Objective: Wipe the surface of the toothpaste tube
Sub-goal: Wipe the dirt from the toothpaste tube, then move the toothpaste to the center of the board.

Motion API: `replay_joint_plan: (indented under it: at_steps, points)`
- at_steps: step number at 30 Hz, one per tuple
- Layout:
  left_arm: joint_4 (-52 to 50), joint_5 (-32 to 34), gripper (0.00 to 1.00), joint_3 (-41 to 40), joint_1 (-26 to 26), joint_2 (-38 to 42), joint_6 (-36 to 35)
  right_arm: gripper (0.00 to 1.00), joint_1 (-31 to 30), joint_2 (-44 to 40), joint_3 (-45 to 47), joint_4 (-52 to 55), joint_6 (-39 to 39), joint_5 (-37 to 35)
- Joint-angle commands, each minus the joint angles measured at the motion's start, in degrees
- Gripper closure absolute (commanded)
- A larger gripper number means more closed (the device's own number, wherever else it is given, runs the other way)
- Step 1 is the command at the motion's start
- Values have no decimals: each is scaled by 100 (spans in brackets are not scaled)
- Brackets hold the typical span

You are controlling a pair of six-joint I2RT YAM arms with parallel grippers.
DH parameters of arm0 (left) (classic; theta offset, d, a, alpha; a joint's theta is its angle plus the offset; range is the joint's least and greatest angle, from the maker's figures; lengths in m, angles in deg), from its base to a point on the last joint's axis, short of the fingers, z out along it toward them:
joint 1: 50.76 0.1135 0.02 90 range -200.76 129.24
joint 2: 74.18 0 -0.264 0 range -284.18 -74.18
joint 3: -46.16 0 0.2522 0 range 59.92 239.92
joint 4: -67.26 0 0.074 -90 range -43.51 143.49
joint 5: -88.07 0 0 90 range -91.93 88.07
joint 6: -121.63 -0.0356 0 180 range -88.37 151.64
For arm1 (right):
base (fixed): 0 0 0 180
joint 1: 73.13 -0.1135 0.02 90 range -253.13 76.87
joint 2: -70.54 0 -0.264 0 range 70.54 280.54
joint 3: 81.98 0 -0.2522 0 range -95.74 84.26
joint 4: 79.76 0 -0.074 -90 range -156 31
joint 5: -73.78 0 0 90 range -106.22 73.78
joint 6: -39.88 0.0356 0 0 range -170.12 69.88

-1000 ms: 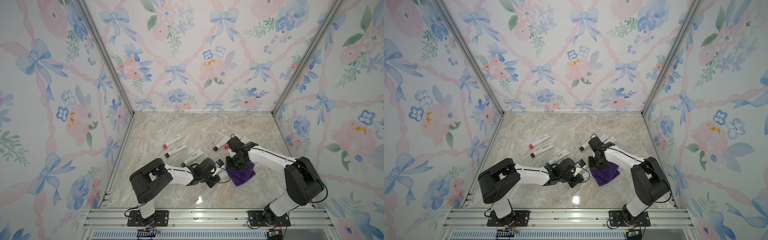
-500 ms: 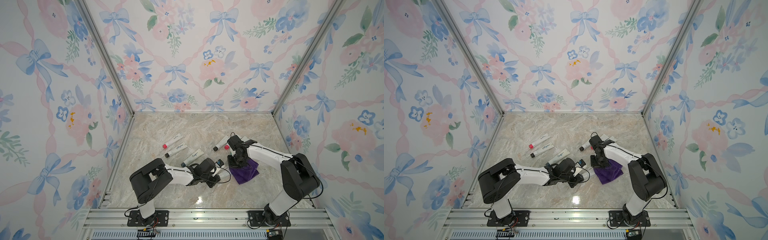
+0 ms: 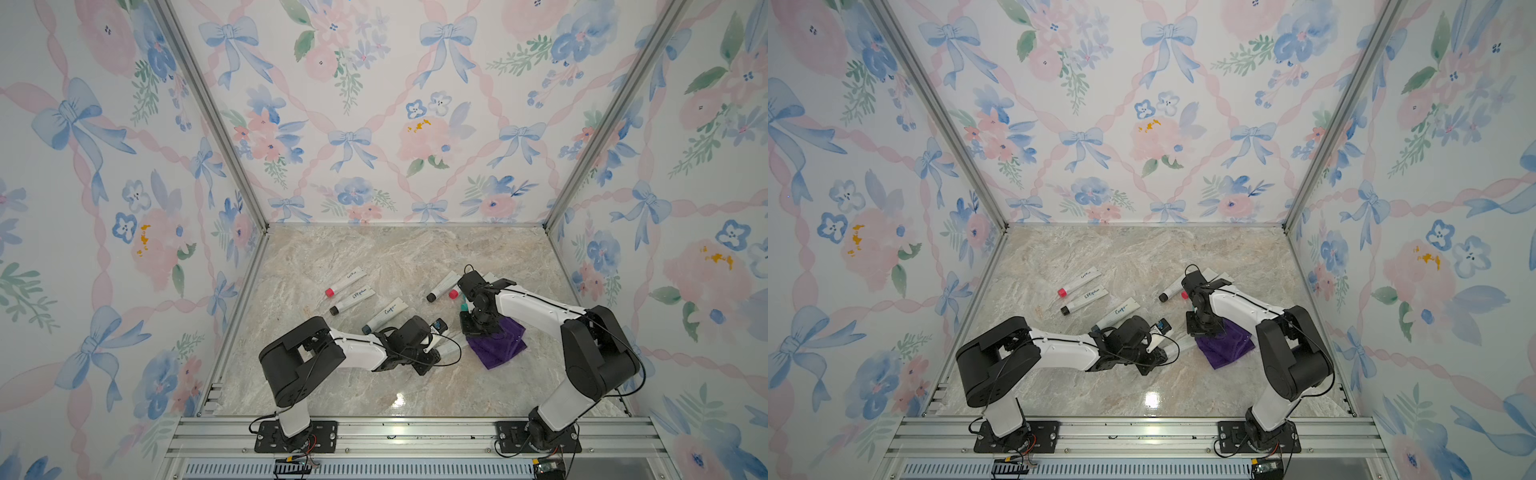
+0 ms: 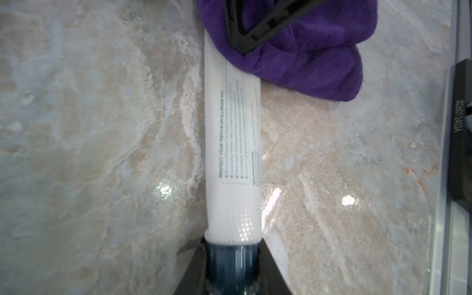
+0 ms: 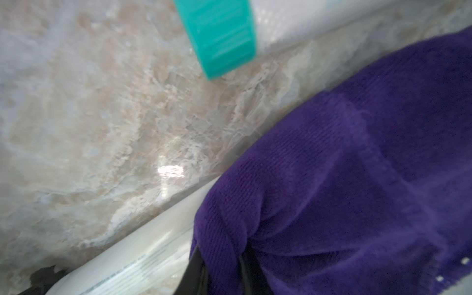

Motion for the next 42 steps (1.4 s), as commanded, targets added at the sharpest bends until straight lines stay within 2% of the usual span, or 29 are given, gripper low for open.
replay_joint_plan:
  at_steps: [1,4,9,15,21,35,42]
  points:
    - [-266,155,76,-130,33,-72,-68,80,-339,-329,104,-166,256,850]
    - [-270,173,76,-133,33,-53,-62,80,-380,-332,125,-248,300,919]
    - [-262,185,76,-147,38,11,-32,81,-16,-262,230,-87,250,367]
    - [-280,147,76,94,44,-95,-35,81,801,-951,549,85,227,-418]
    - [-311,174,76,583,104,-428,-48,80,1388,-1684,859,85,226,-549]
    - [-709,172,74,2823,105,-2223,185,80,766,-1962,1060,38,473,-483]
    - [-797,320,74,3545,106,-2818,431,80,655,-1985,1043,38,498,-501]
